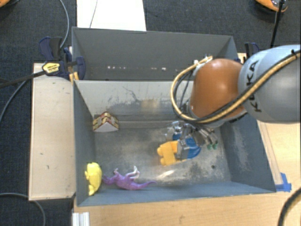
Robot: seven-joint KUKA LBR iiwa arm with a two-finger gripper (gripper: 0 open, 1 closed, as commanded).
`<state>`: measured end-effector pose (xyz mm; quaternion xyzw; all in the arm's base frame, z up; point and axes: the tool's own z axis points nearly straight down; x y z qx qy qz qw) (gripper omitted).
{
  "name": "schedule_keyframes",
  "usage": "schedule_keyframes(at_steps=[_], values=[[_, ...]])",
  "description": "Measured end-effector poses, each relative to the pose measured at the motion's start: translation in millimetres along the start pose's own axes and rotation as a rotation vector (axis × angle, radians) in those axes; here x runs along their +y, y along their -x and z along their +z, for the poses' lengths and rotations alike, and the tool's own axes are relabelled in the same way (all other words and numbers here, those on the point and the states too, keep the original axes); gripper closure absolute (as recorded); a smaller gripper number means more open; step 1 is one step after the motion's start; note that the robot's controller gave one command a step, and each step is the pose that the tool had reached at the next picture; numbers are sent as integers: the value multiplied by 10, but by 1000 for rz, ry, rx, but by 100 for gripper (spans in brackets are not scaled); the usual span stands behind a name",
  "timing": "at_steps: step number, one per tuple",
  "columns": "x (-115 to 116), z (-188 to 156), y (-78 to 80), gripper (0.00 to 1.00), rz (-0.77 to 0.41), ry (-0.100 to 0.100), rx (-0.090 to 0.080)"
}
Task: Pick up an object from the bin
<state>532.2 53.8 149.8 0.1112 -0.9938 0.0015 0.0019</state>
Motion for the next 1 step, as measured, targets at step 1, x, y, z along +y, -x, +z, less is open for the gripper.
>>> schedule_keyframes(at_steps=[1], values=[[4,-540,16,100,10,-1,-7]])
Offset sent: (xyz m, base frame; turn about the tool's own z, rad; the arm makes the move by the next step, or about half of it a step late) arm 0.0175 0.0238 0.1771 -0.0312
